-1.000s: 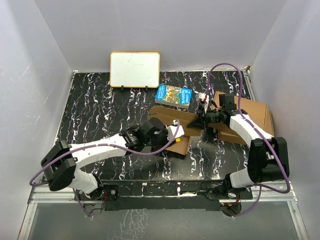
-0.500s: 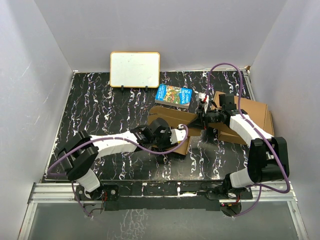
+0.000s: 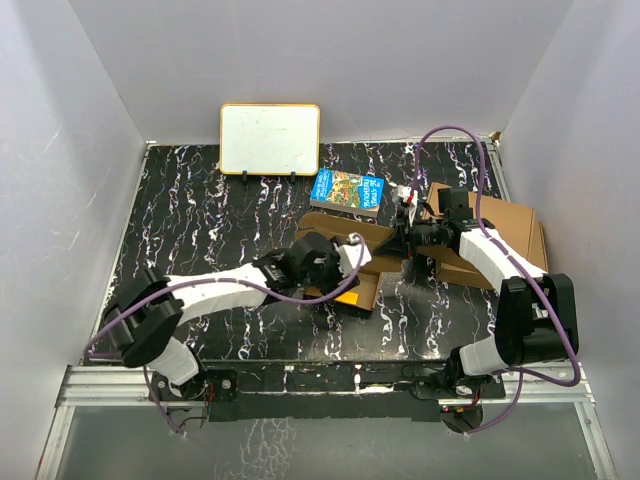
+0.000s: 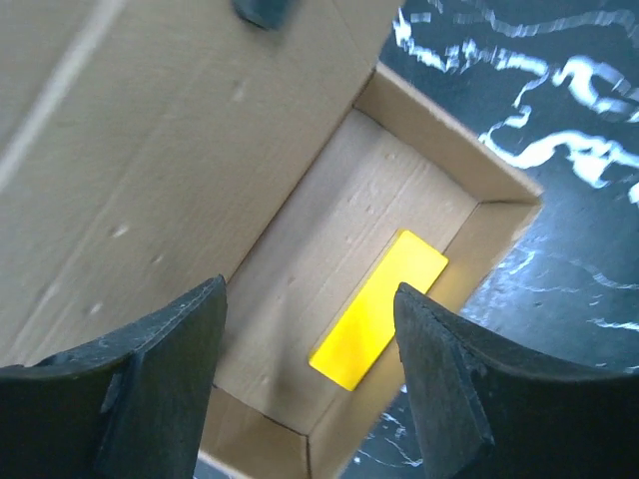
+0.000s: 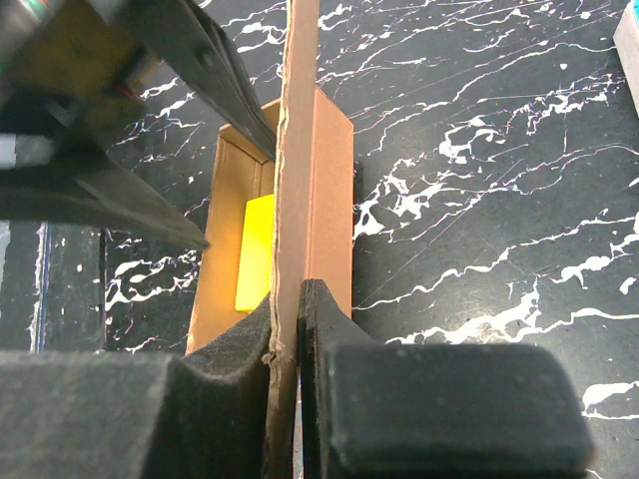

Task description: Fold the paper box

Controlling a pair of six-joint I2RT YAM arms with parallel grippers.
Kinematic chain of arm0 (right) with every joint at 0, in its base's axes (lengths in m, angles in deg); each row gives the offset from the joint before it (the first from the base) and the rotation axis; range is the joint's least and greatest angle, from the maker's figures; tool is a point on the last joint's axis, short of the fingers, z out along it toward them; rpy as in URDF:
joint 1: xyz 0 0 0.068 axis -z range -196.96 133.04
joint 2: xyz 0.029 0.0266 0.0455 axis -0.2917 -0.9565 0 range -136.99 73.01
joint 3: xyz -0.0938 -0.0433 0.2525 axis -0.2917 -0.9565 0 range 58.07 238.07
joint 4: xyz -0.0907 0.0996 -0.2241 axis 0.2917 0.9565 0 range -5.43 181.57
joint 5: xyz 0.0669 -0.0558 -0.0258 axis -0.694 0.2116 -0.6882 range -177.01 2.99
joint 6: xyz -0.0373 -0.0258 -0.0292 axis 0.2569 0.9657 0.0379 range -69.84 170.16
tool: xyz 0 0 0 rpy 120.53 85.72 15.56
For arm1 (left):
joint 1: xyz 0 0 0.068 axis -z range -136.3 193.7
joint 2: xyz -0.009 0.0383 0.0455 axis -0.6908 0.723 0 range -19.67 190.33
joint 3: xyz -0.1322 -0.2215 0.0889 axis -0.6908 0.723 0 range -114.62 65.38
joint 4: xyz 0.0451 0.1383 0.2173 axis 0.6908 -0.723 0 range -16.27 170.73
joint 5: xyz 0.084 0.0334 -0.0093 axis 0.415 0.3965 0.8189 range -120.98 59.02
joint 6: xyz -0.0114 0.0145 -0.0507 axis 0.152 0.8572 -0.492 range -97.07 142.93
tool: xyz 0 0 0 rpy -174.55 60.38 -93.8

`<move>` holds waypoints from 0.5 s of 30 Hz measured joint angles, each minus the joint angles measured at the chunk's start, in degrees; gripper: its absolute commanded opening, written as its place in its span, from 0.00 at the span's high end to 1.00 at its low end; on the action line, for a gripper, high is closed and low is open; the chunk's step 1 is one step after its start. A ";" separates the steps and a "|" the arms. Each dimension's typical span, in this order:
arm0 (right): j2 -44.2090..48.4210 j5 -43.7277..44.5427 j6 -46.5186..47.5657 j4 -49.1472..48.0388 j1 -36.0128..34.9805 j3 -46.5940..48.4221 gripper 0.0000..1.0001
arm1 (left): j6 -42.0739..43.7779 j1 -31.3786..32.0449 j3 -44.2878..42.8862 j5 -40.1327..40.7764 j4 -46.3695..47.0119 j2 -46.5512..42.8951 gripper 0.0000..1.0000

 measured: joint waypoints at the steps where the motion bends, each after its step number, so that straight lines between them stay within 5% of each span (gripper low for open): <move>1: 0.00 0.00 0.00 0.00 0.00 0.02 0.92 | -2.10 -0.20 0.59 0.07 0.52 -1.46 0.32; 15: -0.46 -0.20 0.15 0.02 0.00 0.02 0.92 | -35.52 -19.39 16.04 -0.98 6.75 -34.40 0.29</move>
